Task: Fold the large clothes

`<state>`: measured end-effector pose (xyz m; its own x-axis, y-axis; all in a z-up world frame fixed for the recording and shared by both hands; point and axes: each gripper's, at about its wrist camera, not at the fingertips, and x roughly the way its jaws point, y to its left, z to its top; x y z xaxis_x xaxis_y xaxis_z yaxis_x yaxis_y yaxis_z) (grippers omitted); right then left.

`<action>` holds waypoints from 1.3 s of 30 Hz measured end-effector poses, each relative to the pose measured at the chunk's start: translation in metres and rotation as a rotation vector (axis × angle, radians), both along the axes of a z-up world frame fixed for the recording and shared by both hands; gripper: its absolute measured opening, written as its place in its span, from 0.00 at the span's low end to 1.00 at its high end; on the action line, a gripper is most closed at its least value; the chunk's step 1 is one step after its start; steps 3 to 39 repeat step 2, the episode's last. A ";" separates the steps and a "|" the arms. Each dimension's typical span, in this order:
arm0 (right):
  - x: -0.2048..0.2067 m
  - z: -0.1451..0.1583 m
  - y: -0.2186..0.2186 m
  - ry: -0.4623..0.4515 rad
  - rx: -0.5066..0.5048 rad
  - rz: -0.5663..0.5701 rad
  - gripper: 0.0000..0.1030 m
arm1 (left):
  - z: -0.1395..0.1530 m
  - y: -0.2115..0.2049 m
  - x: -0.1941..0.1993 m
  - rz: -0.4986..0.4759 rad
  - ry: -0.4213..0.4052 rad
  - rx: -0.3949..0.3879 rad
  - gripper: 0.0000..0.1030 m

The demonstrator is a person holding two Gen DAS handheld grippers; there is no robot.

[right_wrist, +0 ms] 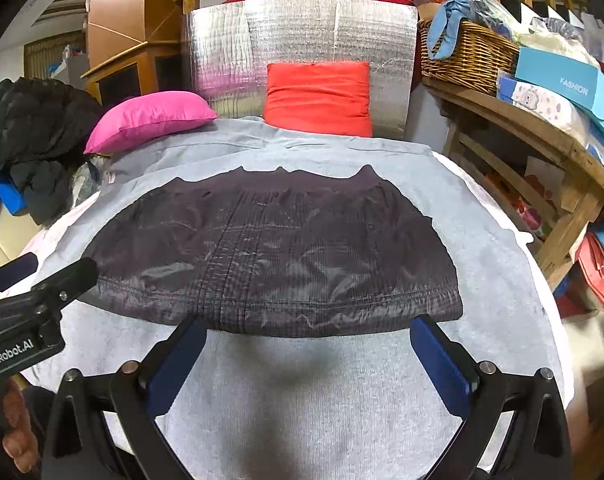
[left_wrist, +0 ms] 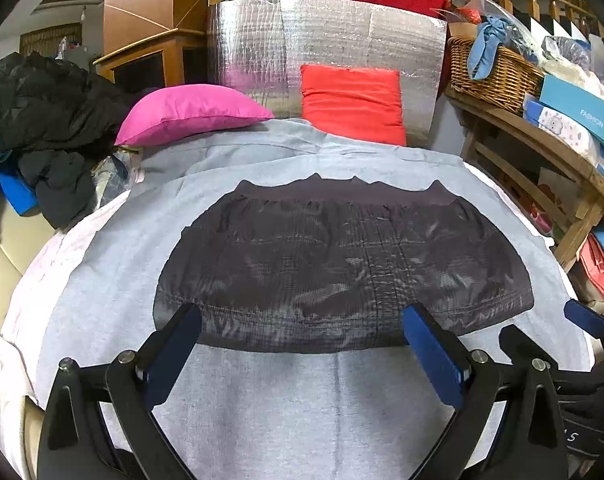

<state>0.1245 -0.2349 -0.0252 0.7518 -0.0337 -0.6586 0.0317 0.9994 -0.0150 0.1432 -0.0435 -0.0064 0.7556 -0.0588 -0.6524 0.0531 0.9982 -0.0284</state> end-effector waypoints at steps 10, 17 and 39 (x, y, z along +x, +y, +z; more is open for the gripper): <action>0.001 0.000 0.001 -0.002 -0.002 0.000 1.00 | 0.000 -0.001 0.001 0.000 0.001 -0.001 0.98; 0.001 0.000 0.001 -0.002 -0.002 0.000 1.00 | 0.000 -0.001 0.001 0.000 0.001 -0.001 0.98; 0.001 0.000 0.001 -0.002 -0.002 0.000 1.00 | 0.000 -0.001 0.001 0.000 0.001 -0.001 0.98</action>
